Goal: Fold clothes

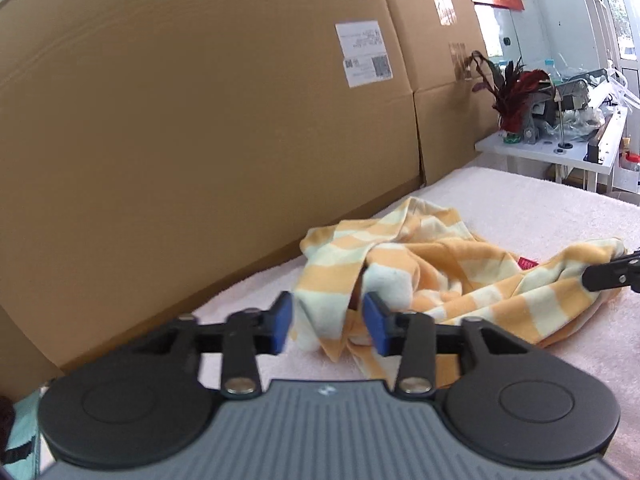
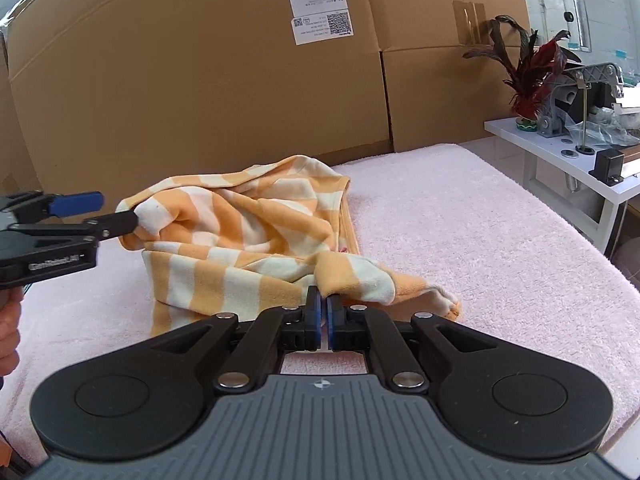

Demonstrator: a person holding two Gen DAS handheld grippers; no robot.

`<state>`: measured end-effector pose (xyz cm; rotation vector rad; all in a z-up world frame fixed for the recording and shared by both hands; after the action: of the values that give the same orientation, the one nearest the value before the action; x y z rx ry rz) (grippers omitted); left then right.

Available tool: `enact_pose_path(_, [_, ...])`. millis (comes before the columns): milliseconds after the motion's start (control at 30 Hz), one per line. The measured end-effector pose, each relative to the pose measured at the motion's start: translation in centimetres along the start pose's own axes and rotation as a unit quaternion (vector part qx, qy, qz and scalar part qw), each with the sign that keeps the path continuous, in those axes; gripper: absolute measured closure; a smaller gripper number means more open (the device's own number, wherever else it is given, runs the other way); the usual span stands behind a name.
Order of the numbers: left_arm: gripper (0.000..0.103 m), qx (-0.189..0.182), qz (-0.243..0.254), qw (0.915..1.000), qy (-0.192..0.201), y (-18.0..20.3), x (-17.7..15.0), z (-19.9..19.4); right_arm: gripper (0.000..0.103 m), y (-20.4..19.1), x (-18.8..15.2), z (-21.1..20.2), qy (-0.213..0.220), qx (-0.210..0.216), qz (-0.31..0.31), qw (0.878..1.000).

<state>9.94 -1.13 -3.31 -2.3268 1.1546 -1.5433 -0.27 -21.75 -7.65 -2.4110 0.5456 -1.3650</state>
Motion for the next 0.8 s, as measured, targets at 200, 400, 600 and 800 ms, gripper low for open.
enact_pose_path(200, [0.071, 0.028, -0.001, 0.9996, -0.007, -0.8, -0.2, 1.2, 0.1, 0.1, -0.6, -0.2, -0.003, 0.001, -0.012, 1.0])
enact_pose_path(400, [0.067, 0.032, -0.014, 0.9993, -0.016, -1.2, -0.6, 2.1, 0.097, -0.3, -0.9, 0.4, -0.017, 0.004, -0.008, 1.0])
enact_pose_path(600, [0.097, 0.069, -0.043, 0.9951, -0.057, -0.7, -1.2, 4.1, 0.099, 1.3, -0.4, 2.2, -0.056, 0.006, 0.098, 0.994])
enact_pose_path(800, [0.097, 0.144, -0.107, 0.9838, -0.006, -6.9, -0.3, -2.5, 0.1, -0.2, 5.0, -0.7, 0.039, 0.013, 0.073, 0.996])
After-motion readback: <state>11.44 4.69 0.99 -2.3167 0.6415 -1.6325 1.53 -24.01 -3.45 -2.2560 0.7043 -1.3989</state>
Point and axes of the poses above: each gripper's, at about its wrist camera, not at the fingertips, and z roughly the way its jaws point, y to its right, x to its top, the point moved 4 cm from there along z, roughly the way its jaws point, and after that the axes turned 15 degrees about z, right-handed, at the moved point
